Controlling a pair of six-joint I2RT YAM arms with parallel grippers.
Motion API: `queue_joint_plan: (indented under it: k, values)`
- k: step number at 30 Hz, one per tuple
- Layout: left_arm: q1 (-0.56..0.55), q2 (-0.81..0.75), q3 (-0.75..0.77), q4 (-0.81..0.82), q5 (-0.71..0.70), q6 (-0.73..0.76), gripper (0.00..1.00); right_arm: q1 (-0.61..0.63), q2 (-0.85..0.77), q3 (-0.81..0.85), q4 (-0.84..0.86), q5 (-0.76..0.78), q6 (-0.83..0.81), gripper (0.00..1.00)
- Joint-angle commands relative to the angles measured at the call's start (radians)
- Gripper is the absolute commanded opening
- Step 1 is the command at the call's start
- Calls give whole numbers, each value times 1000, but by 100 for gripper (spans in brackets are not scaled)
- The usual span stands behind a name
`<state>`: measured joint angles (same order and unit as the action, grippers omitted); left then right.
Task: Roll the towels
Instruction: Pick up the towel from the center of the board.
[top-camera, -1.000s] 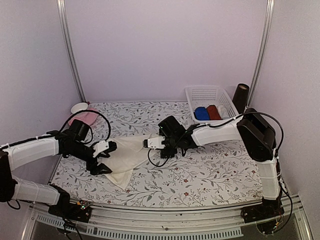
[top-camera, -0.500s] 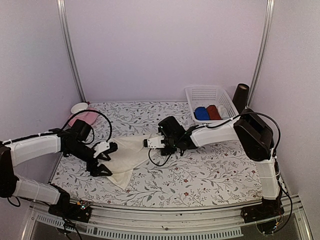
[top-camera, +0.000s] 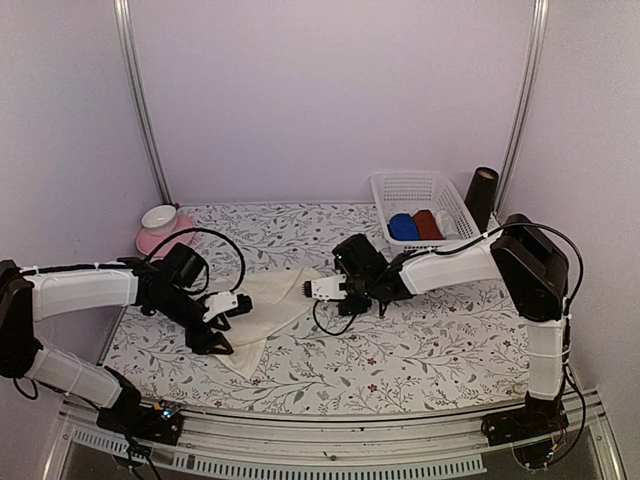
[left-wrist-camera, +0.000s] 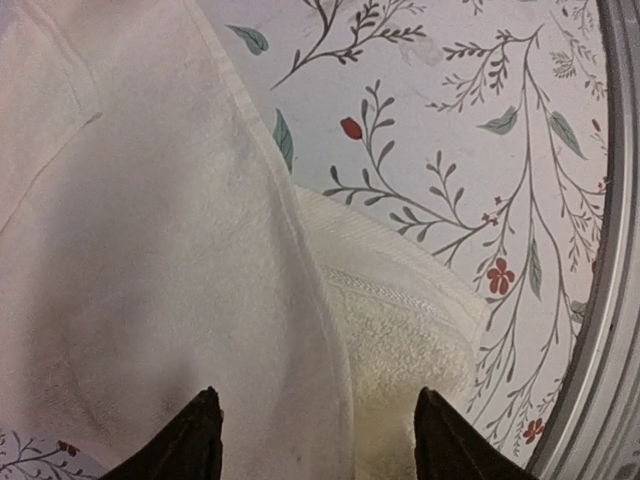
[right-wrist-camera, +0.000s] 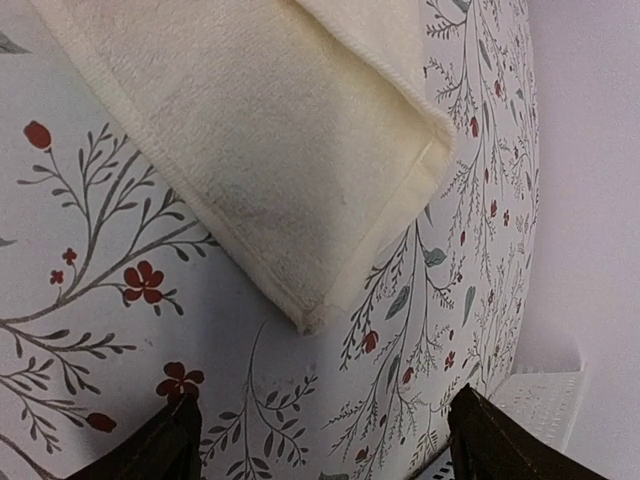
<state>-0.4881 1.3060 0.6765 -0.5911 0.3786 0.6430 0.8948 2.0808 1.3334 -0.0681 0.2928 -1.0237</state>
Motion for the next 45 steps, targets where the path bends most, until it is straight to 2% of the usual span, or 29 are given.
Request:
queue_joint_plan:
  k: [1, 4, 12, 21, 28, 36, 41, 45]
  values:
    - [-38, 53, 48, 45, -58, -39, 60, -6, -95, -52, -11, 5, 62, 86]
    - [-45, 94, 65, 55, -70, -45, 50, -5, -122, -86, 4, 10, 77, 86]
    - [-56, 113, 87, 29, -9, -18, 1, -6, -186, -175, 74, -45, 80, 87]
    - [-56, -50, 124, 72, 29, -19, 0, -1, -191, -197, 200, -286, 18, 86]
    - [-48, -163, 99, 141, 11, -14, 0, 41, -66, -156, 321, -245, -8, 86]
    - [-37, -181, 106, 151, 25, -11, 0, 59, 15, -115, 377, -279, 24, 86]
    - [-32, -194, 109, 152, 33, -11, 0, 61, 106, -46, 410, -181, 32, 82]
    - [-22, -209, 107, 151, 39, -8, 0, 56, 148, -32, 435, -155, 14, 74]
